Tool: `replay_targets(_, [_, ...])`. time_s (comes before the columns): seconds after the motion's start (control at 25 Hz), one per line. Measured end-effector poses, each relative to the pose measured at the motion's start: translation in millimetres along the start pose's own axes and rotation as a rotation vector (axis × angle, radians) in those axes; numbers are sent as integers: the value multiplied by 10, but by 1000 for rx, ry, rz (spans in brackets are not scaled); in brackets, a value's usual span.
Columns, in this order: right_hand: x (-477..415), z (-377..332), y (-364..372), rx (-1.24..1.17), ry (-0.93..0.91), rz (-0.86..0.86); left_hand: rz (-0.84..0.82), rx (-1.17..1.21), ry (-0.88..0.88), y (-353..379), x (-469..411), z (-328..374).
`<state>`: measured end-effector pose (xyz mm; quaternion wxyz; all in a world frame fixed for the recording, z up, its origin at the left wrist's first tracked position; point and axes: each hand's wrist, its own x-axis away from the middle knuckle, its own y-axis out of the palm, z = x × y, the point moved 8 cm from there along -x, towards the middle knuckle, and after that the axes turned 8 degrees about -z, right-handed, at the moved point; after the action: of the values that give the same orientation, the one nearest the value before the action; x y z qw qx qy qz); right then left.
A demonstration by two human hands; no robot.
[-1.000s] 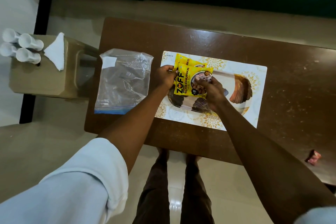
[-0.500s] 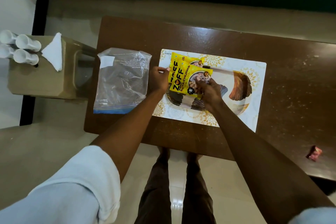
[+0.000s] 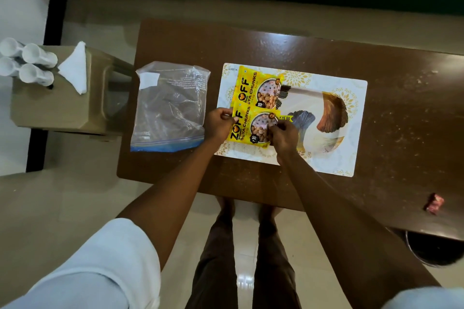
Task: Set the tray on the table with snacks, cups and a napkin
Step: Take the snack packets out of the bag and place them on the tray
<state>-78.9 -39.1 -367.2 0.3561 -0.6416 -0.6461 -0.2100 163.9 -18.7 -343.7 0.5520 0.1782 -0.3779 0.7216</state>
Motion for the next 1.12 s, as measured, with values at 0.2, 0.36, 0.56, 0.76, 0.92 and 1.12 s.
replay_targets(0.2, [-48,-36,19,-55,22,29,20,-41,-63,-80,-129,-50])
replay_targets(0.36, [-88,18,20,39,58,109,-5,-52,-44,-61,-179,-27])
replay_targets(0.56, [-64,-195,-102,7,18,140,51,-106,33,-126,-202,122])
replay_targets(0.76, [-285,-623,-59,161,-102,33,-2,-215,197,-82,-337,541])
replay_targets(0.92, [-420,-693,55,208,-64,12,-39,-205,174,-43,-405,508])
replay_targets(1.12, [-319,-720,18,221,-79,130,-36,-147,179,-95,-361,487])
